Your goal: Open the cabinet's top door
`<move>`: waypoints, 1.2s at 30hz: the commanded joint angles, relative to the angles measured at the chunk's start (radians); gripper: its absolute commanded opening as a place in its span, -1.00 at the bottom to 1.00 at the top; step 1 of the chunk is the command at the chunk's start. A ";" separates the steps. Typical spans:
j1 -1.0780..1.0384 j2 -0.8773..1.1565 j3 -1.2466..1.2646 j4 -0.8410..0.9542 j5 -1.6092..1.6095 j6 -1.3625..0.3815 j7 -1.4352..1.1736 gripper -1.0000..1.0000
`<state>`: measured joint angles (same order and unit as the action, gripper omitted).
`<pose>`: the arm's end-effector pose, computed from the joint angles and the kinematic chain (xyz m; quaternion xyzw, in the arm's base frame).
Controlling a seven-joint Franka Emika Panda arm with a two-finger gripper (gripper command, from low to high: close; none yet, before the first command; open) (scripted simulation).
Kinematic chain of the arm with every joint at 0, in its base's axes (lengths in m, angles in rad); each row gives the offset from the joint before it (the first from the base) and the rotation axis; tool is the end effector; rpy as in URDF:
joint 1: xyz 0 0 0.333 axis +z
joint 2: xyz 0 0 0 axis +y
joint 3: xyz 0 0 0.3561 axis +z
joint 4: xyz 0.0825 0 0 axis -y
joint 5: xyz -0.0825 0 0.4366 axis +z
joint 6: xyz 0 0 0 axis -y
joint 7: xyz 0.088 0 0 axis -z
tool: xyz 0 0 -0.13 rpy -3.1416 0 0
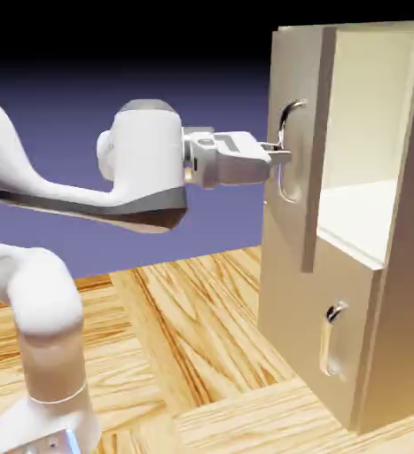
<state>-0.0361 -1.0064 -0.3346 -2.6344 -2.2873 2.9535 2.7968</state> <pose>0.3184 -0.0990 0.5958 -0.5930 0.3852 -0.6917 0.1465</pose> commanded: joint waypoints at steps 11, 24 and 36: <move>-0.352 -0.187 0.285 -0.157 0.449 0.065 -0.218 -1.00; -0.262 -0.442 0.454 -0.313 1.013 -0.218 -0.632 -1.00; -0.512 -0.553 0.635 -0.384 1.532 -0.026 -0.964 -1.00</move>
<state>-0.5480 -1.5593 0.3008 -3.0182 -0.7550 2.9272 1.8332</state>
